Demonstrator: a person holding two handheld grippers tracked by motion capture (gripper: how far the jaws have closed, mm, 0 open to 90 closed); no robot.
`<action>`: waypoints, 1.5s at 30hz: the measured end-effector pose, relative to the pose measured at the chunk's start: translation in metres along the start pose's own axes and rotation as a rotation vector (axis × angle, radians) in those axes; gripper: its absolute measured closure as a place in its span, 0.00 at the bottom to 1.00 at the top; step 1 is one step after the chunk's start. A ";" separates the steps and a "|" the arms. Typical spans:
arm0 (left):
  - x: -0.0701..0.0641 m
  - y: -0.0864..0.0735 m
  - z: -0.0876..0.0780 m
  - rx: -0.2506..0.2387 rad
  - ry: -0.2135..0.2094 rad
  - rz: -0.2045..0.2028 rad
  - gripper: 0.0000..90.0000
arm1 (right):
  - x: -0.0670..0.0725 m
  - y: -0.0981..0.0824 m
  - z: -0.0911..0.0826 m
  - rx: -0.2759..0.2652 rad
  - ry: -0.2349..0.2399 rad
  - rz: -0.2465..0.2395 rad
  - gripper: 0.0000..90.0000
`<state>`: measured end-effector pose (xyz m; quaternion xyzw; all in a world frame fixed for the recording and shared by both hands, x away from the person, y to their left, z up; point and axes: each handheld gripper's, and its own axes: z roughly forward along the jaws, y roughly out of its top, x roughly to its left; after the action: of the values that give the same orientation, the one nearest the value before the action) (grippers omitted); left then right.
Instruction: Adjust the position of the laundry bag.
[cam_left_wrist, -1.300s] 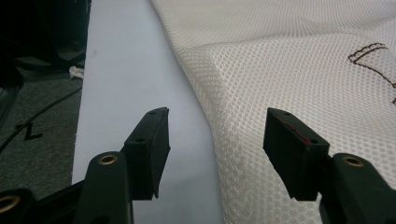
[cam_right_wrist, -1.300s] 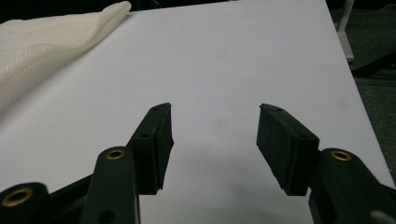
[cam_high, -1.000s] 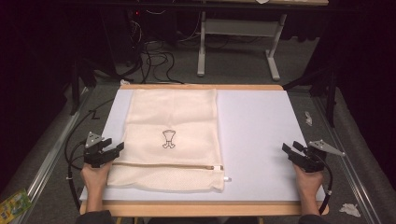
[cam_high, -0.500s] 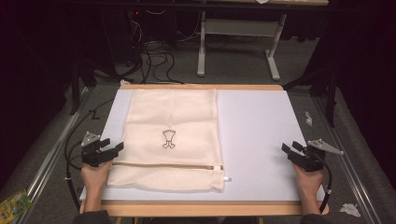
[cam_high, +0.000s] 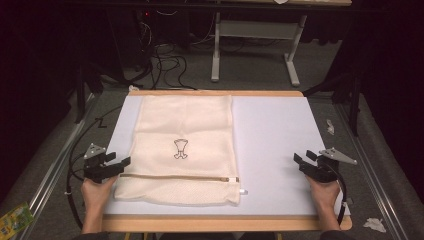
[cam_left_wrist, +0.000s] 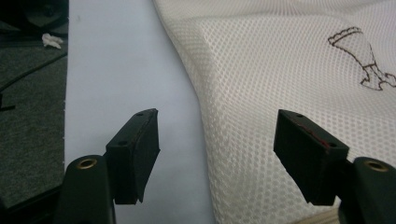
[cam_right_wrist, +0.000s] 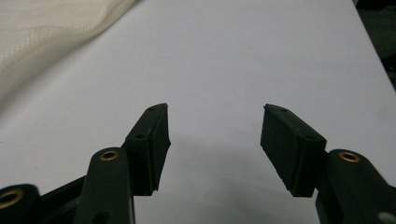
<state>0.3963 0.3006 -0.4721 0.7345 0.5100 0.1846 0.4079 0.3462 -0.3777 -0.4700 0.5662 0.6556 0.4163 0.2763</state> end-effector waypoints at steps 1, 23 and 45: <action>-0.001 0.000 0.001 0.011 0.006 0.005 0.34 | 0.004 0.001 0.001 0.021 -0.003 0.012 0.50; -0.018 0.015 0.018 0.075 0.033 0.039 0.38 | 0.080 0.025 0.035 0.193 0.162 -0.112 0.59; -0.017 0.023 0.035 0.116 0.012 -0.047 0.39 | 0.151 0.041 0.072 0.309 0.383 -0.105 0.55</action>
<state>0.4271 0.2681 -0.4722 0.7434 0.5396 0.1496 0.3659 0.3964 -0.2140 -0.4546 0.4778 0.7803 0.3957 0.0784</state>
